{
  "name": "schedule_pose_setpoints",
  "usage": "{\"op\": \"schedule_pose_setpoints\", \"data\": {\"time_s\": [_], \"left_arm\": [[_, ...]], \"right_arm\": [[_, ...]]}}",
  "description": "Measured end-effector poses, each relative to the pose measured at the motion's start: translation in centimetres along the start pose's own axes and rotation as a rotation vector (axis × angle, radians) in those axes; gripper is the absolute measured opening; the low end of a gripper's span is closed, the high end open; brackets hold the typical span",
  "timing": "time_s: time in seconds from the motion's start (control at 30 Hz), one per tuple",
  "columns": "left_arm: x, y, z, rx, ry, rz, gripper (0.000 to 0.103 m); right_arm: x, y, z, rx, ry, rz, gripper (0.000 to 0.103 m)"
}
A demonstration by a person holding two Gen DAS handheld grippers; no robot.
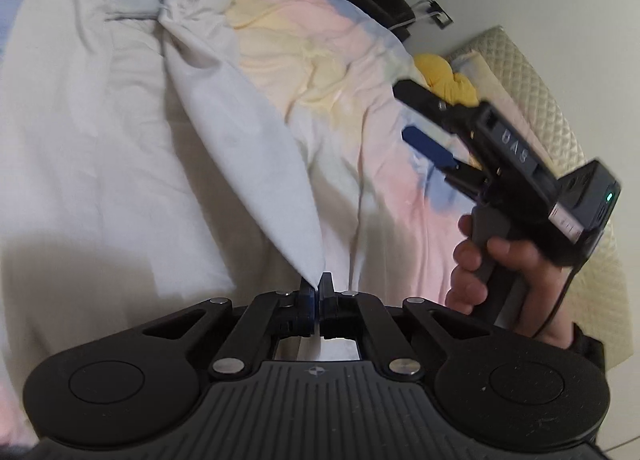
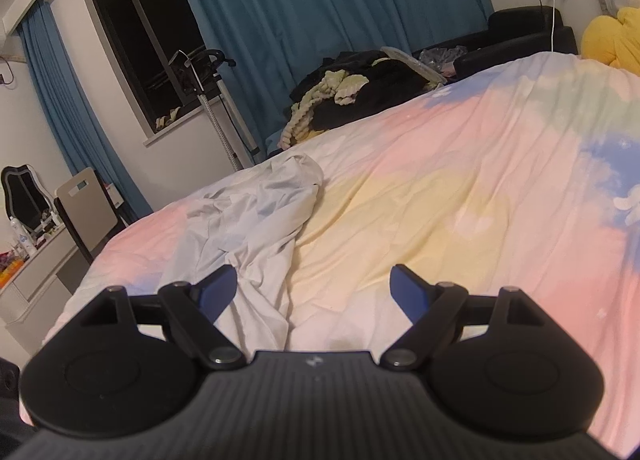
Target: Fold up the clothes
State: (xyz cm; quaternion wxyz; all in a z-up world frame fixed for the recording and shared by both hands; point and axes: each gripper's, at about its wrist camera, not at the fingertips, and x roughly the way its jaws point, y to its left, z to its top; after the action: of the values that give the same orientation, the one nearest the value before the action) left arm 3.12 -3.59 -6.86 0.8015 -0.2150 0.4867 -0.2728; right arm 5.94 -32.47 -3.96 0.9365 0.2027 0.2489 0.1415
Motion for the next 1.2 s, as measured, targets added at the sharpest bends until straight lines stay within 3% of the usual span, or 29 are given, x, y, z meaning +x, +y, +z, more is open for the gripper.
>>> {"op": "schedule_pose_setpoints", "data": {"time_s": [0.07,0.17,0.23,0.33,0.4,0.5,0.67,0.8,0.93,1.03,1.07,1.13,1.17,1.2], "left_arm": [[-0.3,0.5,-0.4,0.034,0.033,0.144,0.002],[0.6,2.7,-0.7,0.036,0.101,0.253,0.003],[0.4,3.9,-0.5,-0.042,0.097,0.227,0.005],[-0.7,3.4,-0.3,-0.021,0.082,0.232,0.018],[-2.2,3.2,-0.5,-0.015,0.062,0.202,0.055],[-5.4,3.6,-0.5,-0.034,-0.007,0.17,0.061],[-8.5,6.1,-0.3,-0.121,-0.1,0.259,0.07],[-7.4,7.8,-0.8,-0.172,-0.026,0.283,0.069],[-4.7,7.6,-1.2,-0.093,0.131,0.319,0.067],[-4.0,6.6,-1.3,-0.029,0.182,0.315,0.067],[-3.9,6.6,-1.3,-0.03,0.189,0.315,0.065],[-3.8,6.7,-1.2,-0.032,0.202,0.312,0.06],[-4.0,6.7,-1.2,-0.037,0.203,0.305,0.05],[-4.2,6.7,-1.1,-0.042,0.204,0.297,0.033]], "right_arm": [[0.0,-0.1,-0.1,0.019,0.008,0.021,0.085],[0.2,0.3,-0.6,0.034,0.046,0.044,0.085],[0.5,0.7,-1.1,0.041,0.088,0.068,0.084],[0.9,1.5,-2.0,0.047,0.152,0.108,0.084],[0.8,2.6,-3.0,0.041,0.194,0.138,0.084],[0.4,3.7,-4.3,0.044,0.242,0.147,0.084],[0.1,4.8,-6.5,0.075,0.341,0.147,0.084],[0.8,5.3,-8.8,0.097,0.47,0.164,0.083],[1.9,6.6,-10.5,0.061,0.59,0.18,0.079],[1.9,6.9,-10.6,0.066,0.598,0.2,0.075],[1.7,6.8,-10.6,0.081,0.593,0.211,0.071],[1.4,6.4,-10.0,0.096,0.576,0.208,0.041],[1.2,6.3,-9.9,0.102,0.567,0.208,0.033],[0.9,6.1,-9.6,0.113,0.559,0.218,0.022]]}}
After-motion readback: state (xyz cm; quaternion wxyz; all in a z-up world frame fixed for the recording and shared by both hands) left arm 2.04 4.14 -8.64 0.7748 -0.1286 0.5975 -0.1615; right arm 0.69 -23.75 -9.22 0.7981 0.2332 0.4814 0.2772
